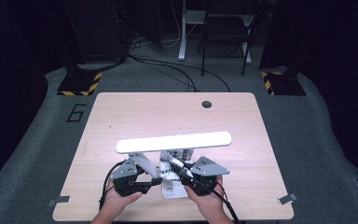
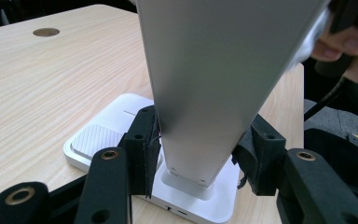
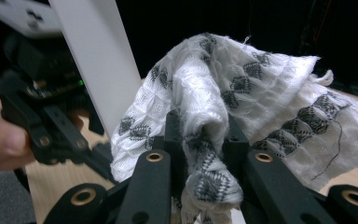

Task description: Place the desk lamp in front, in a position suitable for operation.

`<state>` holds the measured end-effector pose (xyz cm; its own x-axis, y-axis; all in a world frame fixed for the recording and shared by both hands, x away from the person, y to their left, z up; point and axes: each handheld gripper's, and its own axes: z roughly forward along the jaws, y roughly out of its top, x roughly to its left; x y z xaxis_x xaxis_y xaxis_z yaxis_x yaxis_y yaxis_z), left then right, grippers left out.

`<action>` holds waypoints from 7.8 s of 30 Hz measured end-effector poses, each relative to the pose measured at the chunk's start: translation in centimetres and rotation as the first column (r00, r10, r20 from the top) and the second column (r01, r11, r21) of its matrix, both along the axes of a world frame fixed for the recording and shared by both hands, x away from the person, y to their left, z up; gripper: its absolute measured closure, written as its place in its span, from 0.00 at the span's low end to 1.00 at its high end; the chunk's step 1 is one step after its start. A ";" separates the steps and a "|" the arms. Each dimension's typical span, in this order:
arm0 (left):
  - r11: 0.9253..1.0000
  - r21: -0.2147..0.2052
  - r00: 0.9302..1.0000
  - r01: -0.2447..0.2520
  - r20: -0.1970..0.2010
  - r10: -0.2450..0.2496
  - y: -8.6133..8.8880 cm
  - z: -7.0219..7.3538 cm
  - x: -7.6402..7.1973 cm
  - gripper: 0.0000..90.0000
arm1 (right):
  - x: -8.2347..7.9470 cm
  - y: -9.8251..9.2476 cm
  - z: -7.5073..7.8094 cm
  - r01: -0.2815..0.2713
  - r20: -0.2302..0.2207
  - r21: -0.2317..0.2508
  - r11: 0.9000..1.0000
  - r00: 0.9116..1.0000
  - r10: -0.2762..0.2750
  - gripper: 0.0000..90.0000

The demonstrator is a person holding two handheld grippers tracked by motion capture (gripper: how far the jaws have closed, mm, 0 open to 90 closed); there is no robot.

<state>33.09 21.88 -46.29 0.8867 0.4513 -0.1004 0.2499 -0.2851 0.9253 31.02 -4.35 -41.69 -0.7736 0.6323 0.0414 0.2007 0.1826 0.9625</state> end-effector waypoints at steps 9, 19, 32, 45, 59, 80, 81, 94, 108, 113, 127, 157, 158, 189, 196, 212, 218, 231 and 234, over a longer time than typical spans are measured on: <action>0.999 -0.030 1.000 -0.020 0.000 0.020 0.3 0.2 0.1 0.52 | 0.1 1.6 2.5 -0.019 0.061 0.027 0.999 0.998 0.017 0.86; 0.992 -0.118 0.999 -0.036 0.021 0.038 1.1 1.7 -0.1 0.47 | -0.1 3.1 4.0 -0.028 0.078 0.052 0.998 0.997 0.024 0.86; 0.996 -0.087 0.998 -0.035 0.056 0.040 1.0 2.5 -0.5 0.60 | -1.4 4.4 4.8 -0.032 0.176 0.089 0.995 0.984 0.016 0.86; 0.995 -0.088 0.998 -0.053 0.038 0.057 0.9 2.6 -0.6 0.60 | -2.0 5.6 5.7 -0.037 0.204 0.111 0.993 0.979 0.014 0.86; 0.995 -0.069 0.997 -0.066 0.041 0.069 0.7 2.7 -0.8 0.60 | -2.3 4.1 6.4 -0.014 0.203 0.155 0.988 0.979 -0.018 0.86; 0.995 -0.064 0.996 -0.074 0.040 0.077 0.7 2.8 -0.8 0.60 | -2.7 -2.7 6.7 0.096 0.196 0.205 0.974 0.971 -0.137 0.86; 0.995 -0.068 0.996 -0.071 0.040 0.074 0.7 2.8 -0.8 0.60 | -2.8 -3.1 6.8 0.102 0.190 0.207 0.973 0.971 -0.142 0.86; 0.994 -0.074 0.996 -0.079 0.033 0.082 0.7 2.8 -0.9 0.60 | -3.0 -8.9 7.5 0.188 0.155 0.226 0.956 0.962 -0.226 0.86; 0.994 -0.073 0.996 -0.080 0.037 0.083 0.6 2.8 -0.9 0.60 | -3.1 -10.8 7.7 0.238 0.174 0.190 0.953 0.947 -0.271 0.86; 0.994 -0.065 0.995 -0.085 0.040 0.087 0.6 2.8 -1.0 0.60 | -3.2 -9.0 7.5 0.211 0.188 0.175 0.962 0.952 -0.243 0.86; 0.995 -0.060 0.995 -0.086 0.044 0.088 0.5 2.8 -1.0 0.60 | -2.6 -1.9 7.0 0.077 0.199 0.145 0.986 0.974 -0.105 0.86; 0.993 -0.061 0.994 -0.098 0.043 0.101 0.3 2.9 -1.1 0.60 | -3.2 -2.6 7.1 0.064 0.192 0.154 0.986 0.977 -0.093 0.86; 0.993 -0.062 0.994 -0.098 0.042 0.101 0.3 2.8 -1.1 0.60 | -3.4 -3.5 7.2 0.086 0.194 0.155 0.984 0.974 -0.116 0.86; 0.988 -0.135 0.995 -0.073 0.056 0.081 0.9 3.2 -1.1 0.58 | -6.4 -1.7 9.2 -0.146 0.236 0.044 0.988 0.963 0.131 0.86; 0.989 -0.132 0.996 -0.074 0.049 0.081 0.9 3.2 -1.1 0.60 | -7.1 -0.9 11.9 -0.211 0.288 0.075 0.975 0.940 0.181 0.86; 0.989 -0.122 0.994 -0.086 0.053 0.093 0.8 3.3 -1.2 0.60 | -4.2 3.9 14.5 -0.193 0.311 0.040 0.980 0.935 0.172 0.86; 0.989 -0.128 0.995 -0.077 0.051 0.085 0.7 3.3 -1.2 0.60 | -3.2 5.2 13.1 -0.161 0.257 0.016 0.987 0.954 0.152 0.85; 0.988 -0.123 0.993 -0.095 0.056 0.102 0.6 3.3 -1.4 0.60 | -2.4 6.6 12.8 -0.166 0.209 0.027 0.986 0.965 0.156 0.85; 0.990 -0.108 0.993 -0.090 0.066 0.098 0.5 3.4 -1.4 0.60 | -2.5 7.3 12.7 -0.162 0.221 0.017 0.987 0.963 0.155 0.85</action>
<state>31.69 22.41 -42.88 0.8473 0.5234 -0.0903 0.2041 -0.1638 0.9651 28.53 3.00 -28.99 -0.8566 0.5020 -0.1194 -0.0432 0.1609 0.9860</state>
